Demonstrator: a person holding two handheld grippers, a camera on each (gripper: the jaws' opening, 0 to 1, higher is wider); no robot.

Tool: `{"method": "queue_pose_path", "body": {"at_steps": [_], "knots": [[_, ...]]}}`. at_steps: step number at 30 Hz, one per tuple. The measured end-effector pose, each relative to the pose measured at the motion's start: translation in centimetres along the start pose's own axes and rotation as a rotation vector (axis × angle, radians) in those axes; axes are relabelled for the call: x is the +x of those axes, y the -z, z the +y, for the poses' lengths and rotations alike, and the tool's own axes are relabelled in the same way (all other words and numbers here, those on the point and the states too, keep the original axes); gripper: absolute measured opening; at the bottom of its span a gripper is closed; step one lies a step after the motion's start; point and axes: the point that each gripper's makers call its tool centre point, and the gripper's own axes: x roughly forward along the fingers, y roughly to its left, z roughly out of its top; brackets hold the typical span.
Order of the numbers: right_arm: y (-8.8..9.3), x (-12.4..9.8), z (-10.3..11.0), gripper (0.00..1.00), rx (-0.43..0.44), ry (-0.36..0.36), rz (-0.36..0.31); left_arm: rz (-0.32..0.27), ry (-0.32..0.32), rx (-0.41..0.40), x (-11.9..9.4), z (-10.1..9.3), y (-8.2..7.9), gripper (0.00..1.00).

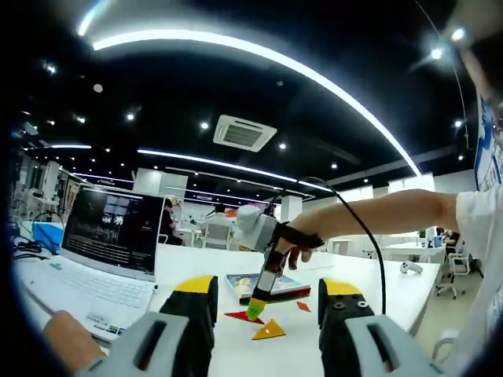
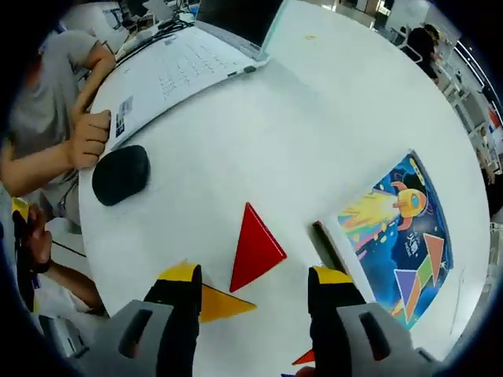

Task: Pick up the tangram pieces one by one and place each piece onto its matching region on the pattern sheet, fitting the shapes together until the outline on the sheet is completely filled by the tangram pieces

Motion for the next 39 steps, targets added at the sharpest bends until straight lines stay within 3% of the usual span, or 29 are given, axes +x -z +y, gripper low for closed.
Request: {"method": "queue_pose_path", "body": {"at_steps": [5,16,25,39], "knots": [[0.1,1.1,0.3,0.53,-0.009,0.019,0.048,0.005,-0.002,0.002,-0.1,0.2,0.1,0.52],[-0.6,1.5,-0.2,0.52,0.013,0.035,0.088,0.011,0.005,0.000,0.1,0.3,0.3,0.52],[-0.4,1.1,-0.8,0.32,0.021,0.037,0.090,0.010,-0.001,-0.003,0.0,0.6,0.4,0.52],[-0.6,1.0,-0.7,0.31,-0.024,0.030,0.117,0.005,-0.001,0.000,0.1,0.4,0.3,0.52]]}}
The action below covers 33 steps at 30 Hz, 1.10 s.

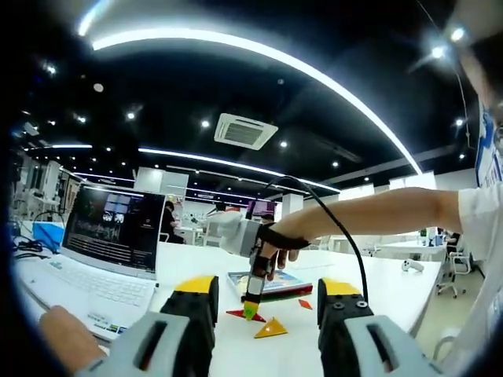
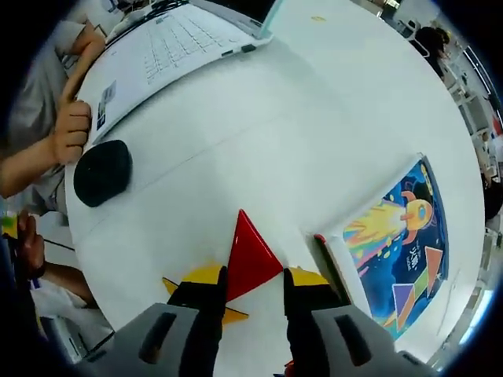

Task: Pick up the tangram pieces one by one and place each piece onto its matching region on the pattern sheet, fitting the shapes together until the outline on the sheet is completely filled by the tangram pieces

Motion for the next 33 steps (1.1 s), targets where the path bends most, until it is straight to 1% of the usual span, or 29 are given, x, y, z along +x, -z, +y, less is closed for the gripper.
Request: {"method": "queue_pose_path", "body": {"at_steps": [9,11,14,16,18,19,21,22,23,24,25,26,27,28,30,31,33], "knots": [[0.1,-0.1,0.0,0.28,0.004,-0.018,-0.003,0.000,0.001,0.000,0.0,0.0,0.0,0.52],[0.0,-0.2,0.0,0.28,-0.010,-0.010,-0.004,-0.002,0.001,0.000,0.0,0.0,-0.1,0.52],[0.4,-0.3,0.0,0.28,-0.041,0.000,0.019,0.001,0.001,0.002,0.0,-0.1,0.1,0.52],[0.4,-0.7,-0.6,0.27,-0.040,0.010,0.006,0.005,0.000,0.001,0.2,0.1,0.2,0.52],[0.5,-1.6,-1.1,0.27,-0.038,0.000,0.001,0.008,-0.001,-0.002,0.4,0.2,0.4,0.51],[0.4,-2.1,-1.5,0.27,-0.039,-0.002,-0.001,0.012,-0.002,-0.004,0.6,0.2,0.6,0.51],[0.6,-3.3,-2.5,0.28,-0.074,0.009,0.001,0.022,0.002,-0.006,1.0,0.1,0.9,0.51],[0.7,-3.6,-2.7,0.28,-0.080,0.012,0.001,0.024,0.004,-0.006,1.1,0.1,1.0,0.51],[1.0,-4.4,-3.8,0.28,-0.094,0.033,-0.001,0.036,0.013,-0.007,1.5,-0.2,1.5,0.51],[1.4,-4.8,-4.3,0.28,-0.107,0.043,0.002,0.042,0.016,-0.008,1.7,-0.3,1.7,0.51],[1.9,-5.4,-5.3,0.28,-0.135,0.067,0.015,0.050,0.020,-0.008,1.9,-0.5,2.1,0.51],[2.0,-5.6,-5.7,0.28,-0.148,0.079,0.018,0.053,0.021,-0.009,2.0,-0.5,2.2,0.51],[2.6,-6.1,-6.6,0.28,-0.168,0.096,0.025,0.063,0.021,-0.011,2.2,-0.5,2.6,0.51],[2.8,-6.2,-6.9,0.28,-0.171,0.099,0.026,0.070,0.020,-0.012,2.4,-0.5,2.8,0.51],[3.3,-6.6,-8.0,0.28,-0.190,0.107,0.028,0.083,0.015,-0.013,2.7,-0.3,3.3,0.51],[4.1,-6.6,-7.9,0.28,-0.195,0.109,0.025,0.088,0.014,-0.014,2.8,-0.3,3.4,0.51],[5.1,-6.7,-8.9,0.28,-0.273,0.131,0.030,0.095,0.012,-0.013,3.0,-0.3,3.7,0.51]]}}
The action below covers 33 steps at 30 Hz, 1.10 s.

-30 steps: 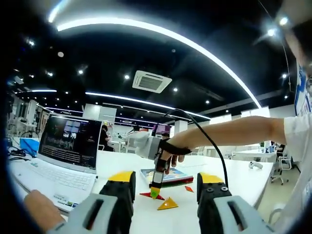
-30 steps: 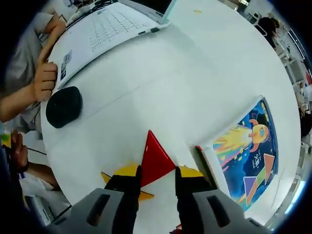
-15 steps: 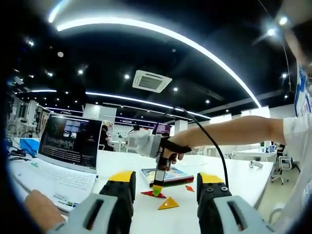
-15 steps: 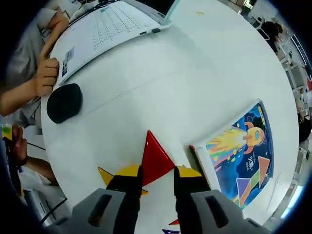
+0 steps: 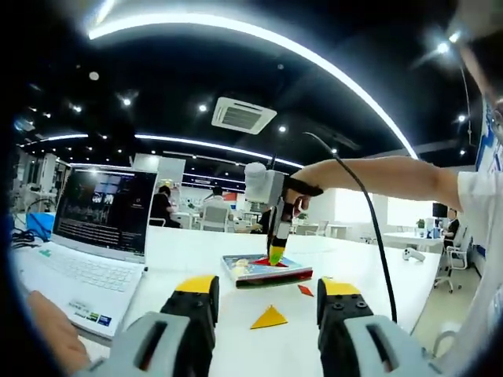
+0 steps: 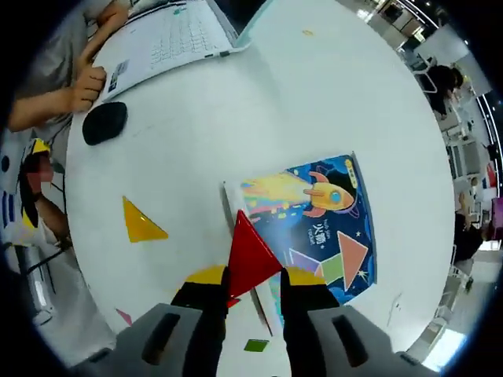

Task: Pick up the tangram pieces one by one and place each piece onto its matching region on the pattern sheet, fitting the shapes together until the outline on the sheet is completely filled by the tangram pieces

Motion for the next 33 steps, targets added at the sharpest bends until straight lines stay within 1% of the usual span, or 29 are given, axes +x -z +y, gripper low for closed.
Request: {"method": "queue_pose_path", "body": {"at_steps": [1,3,5,6,7,8,9,12,13,14,15,16,17,21,22,24,26,27,33], "knots": [[0.3,0.0,-0.4,0.28,-0.022,0.010,0.002,0.001,0.000,0.000,0.1,0.0,0.1,0.51],[0.3,-0.2,-2.8,0.28,-0.066,0.025,0.022,0.003,0.002,-0.002,0.3,0.1,0.3,0.52],[1.3,-0.3,-4.5,0.28,-0.163,0.059,0.081,-0.007,-0.001,-0.015,0.4,0.3,0.3,0.52],[1.6,-0.3,-4.9,0.28,-0.211,0.057,0.105,-0.010,0.000,-0.019,0.5,0.3,0.3,0.52],[1.7,-0.3,-5.2,0.28,-0.291,0.053,0.107,-0.014,0.000,-0.020,0.6,0.4,0.2,0.51],[1.8,-0.3,-5.2,0.28,-0.333,0.029,0.110,-0.016,0.002,-0.020,0.7,0.4,0.2,0.51],[1.8,-0.2,-5.1,0.28,-0.344,0.015,0.104,-0.016,0.003,-0.020,0.7,0.4,0.3,0.51],[1.1,0.0,-6.3,0.28,-0.389,-0.011,0.078,-0.017,0.001,-0.014,1.0,0.6,0.3,0.51],[0.4,0.1,-7.3,0.28,-0.424,-0.008,0.049,-0.017,-0.002,-0.012,1.1,0.8,0.3,0.51],[0.5,0.1,-7.5,0.28,-0.417,-0.007,0.051,-0.017,-0.003,-0.011,1.1,0.8,0.3,0.51],[0.2,0.3,-8.8,0.28,-0.407,-0.011,0.055,-0.011,-0.006,-0.009,1.2,1.0,0.6,0.51],[0.4,0.5,-9.2,0.28,-0.424,-0.009,0.060,-0.006,-0.007,-0.008,1.3,1.1,0.8,0.51],[0.6,0.7,-9.8,0.28,-0.463,-0.008,0.075,0.000,-0.008,-0.007,1.3,1.2,1.1,0.51],[1.2,1.6,-11.2,0.28,-0.446,-0.010,0.088,0.015,-0.010,-0.006,1.6,1.3,1.5,0.51],[1.5,1.9,-11.1,0.28,-0.451,-0.013,0.086,0.015,-0.011,-0.006,1.6,1.3,1.5,0.51],[1.3,2.2,-11.4,0.28,-0.442,-0.017,0.081,0.020,-0.007,-0.003,1.8,1.3,1.7,0.51],[1.1,2.3,-11.6,0.28,-0.443,-0.024,0.056,0.027,-0.006,-0.004,1.9,1.4,1.9,0.51],[1.0,2.6,-12.0,0.28,-0.428,-0.023,0.050,0.030,-0.008,-0.004,2.0,1.5,2.0,0.51],[1.0,4.1,-12.0,0.28,-0.411,-0.044,0.035,0.039,-0.017,-0.008,2.2,1.9,2.4,0.51]]}}
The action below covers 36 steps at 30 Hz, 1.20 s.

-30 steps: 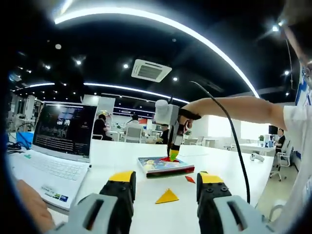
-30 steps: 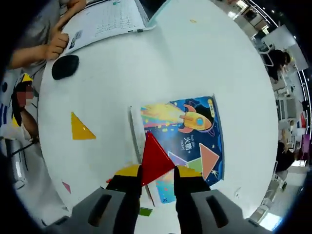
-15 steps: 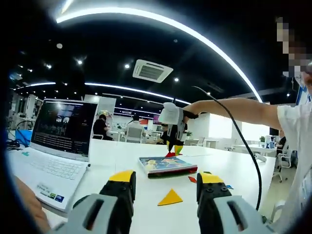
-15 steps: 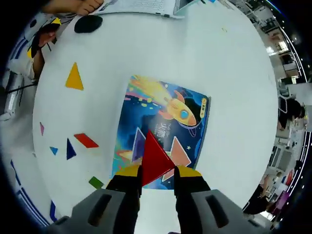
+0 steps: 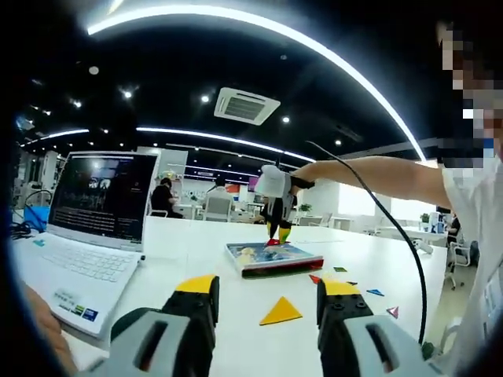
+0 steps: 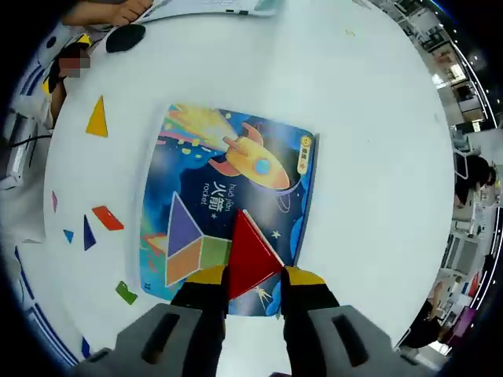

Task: Pick up the tangram pieces one by one and place each piece onto its matching region on the pattern sheet, fitting the shapes together until the outline on the sheet is completely filled by the tangram pieces

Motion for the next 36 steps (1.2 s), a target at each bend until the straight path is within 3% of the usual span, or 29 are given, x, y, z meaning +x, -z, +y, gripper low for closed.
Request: {"method": "queue_pose_path", "body": {"at_steps": [27,30,32,36], "knots": [[0.4,1.1,-1.0,0.28,-0.026,-0.018,-0.017,0.006,-0.015,0.001,0.0,0.5,0.3,0.51],[0.6,1.3,-1.0,0.30,0.004,-0.020,-0.002,0.008,-0.015,0.005,0.0,0.4,0.3,0.51],[0.9,1.2,-1.2,0.31,0.084,-0.005,0.027,0.007,-0.016,0.007,-0.1,0.3,0.3,0.51],[0.8,1.1,-1.7,0.39,0.074,0.030,0.019,0.007,-0.019,0.007,-0.1,0.4,0.2,0.51]]}}
